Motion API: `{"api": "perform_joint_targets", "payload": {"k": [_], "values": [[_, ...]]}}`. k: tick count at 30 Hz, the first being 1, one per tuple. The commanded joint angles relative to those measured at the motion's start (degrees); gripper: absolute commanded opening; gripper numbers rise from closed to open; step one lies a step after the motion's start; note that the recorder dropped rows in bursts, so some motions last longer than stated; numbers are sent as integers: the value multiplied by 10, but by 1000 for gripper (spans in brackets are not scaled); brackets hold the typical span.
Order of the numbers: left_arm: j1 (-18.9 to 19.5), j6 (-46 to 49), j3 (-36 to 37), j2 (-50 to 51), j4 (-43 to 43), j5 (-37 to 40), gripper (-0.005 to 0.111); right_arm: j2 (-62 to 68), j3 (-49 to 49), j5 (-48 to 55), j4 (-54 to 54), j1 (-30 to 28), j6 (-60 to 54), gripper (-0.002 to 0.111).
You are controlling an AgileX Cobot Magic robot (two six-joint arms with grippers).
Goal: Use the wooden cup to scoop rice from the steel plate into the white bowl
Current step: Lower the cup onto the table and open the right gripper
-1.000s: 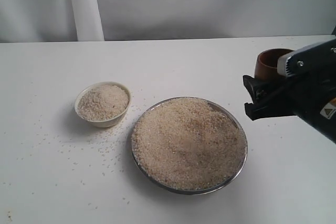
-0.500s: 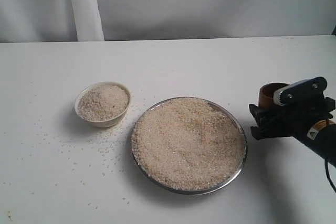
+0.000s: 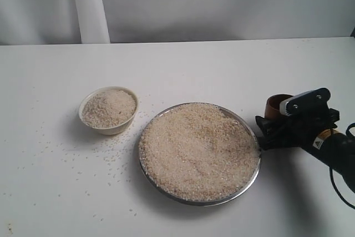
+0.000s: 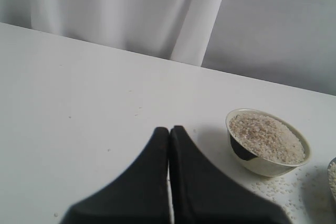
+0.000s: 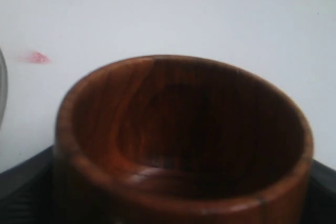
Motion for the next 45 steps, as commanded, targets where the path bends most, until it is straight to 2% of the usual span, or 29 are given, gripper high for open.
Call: {"api": "perform_joint_targets", "payload": {"k": [1,2,4,5,7,8,10,19,24,31,33,35,37,42,45], "values": [[-3,-2,-2,-1,-1,-4,0,3,-2,-3,17,-3,-1,0],[-3,-2,-2,-1,-1,-4,0,3,-2,-3,14,-3,-1,0],[-3,-2,-2,-1,-1,-4,0,3,-2,-3,-2,-3,0,10],[-3,-2,-2,-1,-1,-4,0,3,-2,-3,-28,-3,1,25],[-3,-2,-2,-1,-1,-4,0,3,-2,-7,-46,-3,2,64],[-3,-2,-2,-1,-1,-4,0,3,-2,-13,-30,-3,14,88],[-3,-2,-2,-1,-1,-4,0,-1,-2,-11,10,-3,16,105],[-3,-2,-2,-1,-1,-4,0,-64,16,-12,-10,-3,27,105],[-3,-2,-2,-1,-1,-4,0,-126,34,-11,-70,-3,38,105],[-3,-2,-2,-1,-1,-4,0,-237,41,-12,-171,-3,186,105],[-3,-2,-2,-1,-1,-4,0,-276,41,-12,-203,-3,211,102],[-3,-2,-2,-1,-1,-4,0,-315,41,-12,-245,-3,211,93],[-3,-2,-2,-1,-1,-4,0,-362,41,-6,-281,-3,222,80],[-3,-2,-2,-1,-1,-4,0,-470,41,57,-303,-3,292,35],[-3,-2,-2,-1,-1,-4,0,-528,41,123,-304,-3,318,15]]}}
